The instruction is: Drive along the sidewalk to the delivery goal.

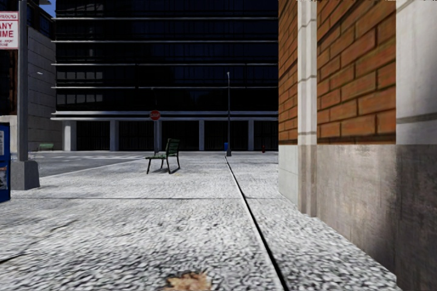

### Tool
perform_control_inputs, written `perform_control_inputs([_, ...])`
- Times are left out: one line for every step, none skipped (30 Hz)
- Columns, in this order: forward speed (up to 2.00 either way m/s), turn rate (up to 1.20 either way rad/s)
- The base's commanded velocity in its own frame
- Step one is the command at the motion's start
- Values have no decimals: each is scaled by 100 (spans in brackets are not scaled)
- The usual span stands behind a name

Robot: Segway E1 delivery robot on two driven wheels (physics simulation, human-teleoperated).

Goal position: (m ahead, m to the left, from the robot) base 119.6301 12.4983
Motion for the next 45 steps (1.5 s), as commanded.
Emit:
perform_control_inputs([200, 0])
perform_control_inputs([200, 0])
perform_control_inputs([200, 0])
perform_control_inputs([200, 0])
perform_control_inputs([200, 0])
perform_control_inputs([200, 0])
perform_control_inputs([200, 0])
perform_control_inputs([200, 0])
perform_control_inputs([200, 0])
perform_control_inputs([200, 0])
perform_control_inputs([200, 0])
perform_control_inputs([200, 0])
perform_control_inputs([200, 0])
perform_control_inputs([200, 0])
perform_control_inputs([200, 0])
perform_control_inputs([200, 0])
perform_control_inputs([200, 0])
perform_control_inputs([200, 0])
perform_control_inputs([200, 0])
perform_control_inputs([200, 0])
perform_control_inputs([200, 0])
perform_control_inputs([200, 0])
perform_control_inputs([200, 0])
perform_control_inputs([200, 0])
perform_control_inputs([200, 0])
perform_control_inputs([200, 0])
perform_control_inputs([200, 0])
perform_control_inputs([200, 0])
perform_control_inputs([200, 0])
perform_control_inputs([200, 0])
perform_control_inputs([200, 0])
perform_control_inputs([200, 0])
perform_control_inputs([200, 0])
perform_control_inputs([200, 0])
perform_control_inputs([200, 0])
perform_control_inputs([200, 0])
perform_control_inputs([200, 0])
perform_control_inputs([200, -15])
perform_control_inputs([200, -29])
perform_control_inputs([200, -37])
perform_control_inputs([200, -44])
perform_control_inputs([200, -44])
perform_control_inputs([200, -53])
perform_control_inputs([200, -56])
perform_control_inputs([200, -57])
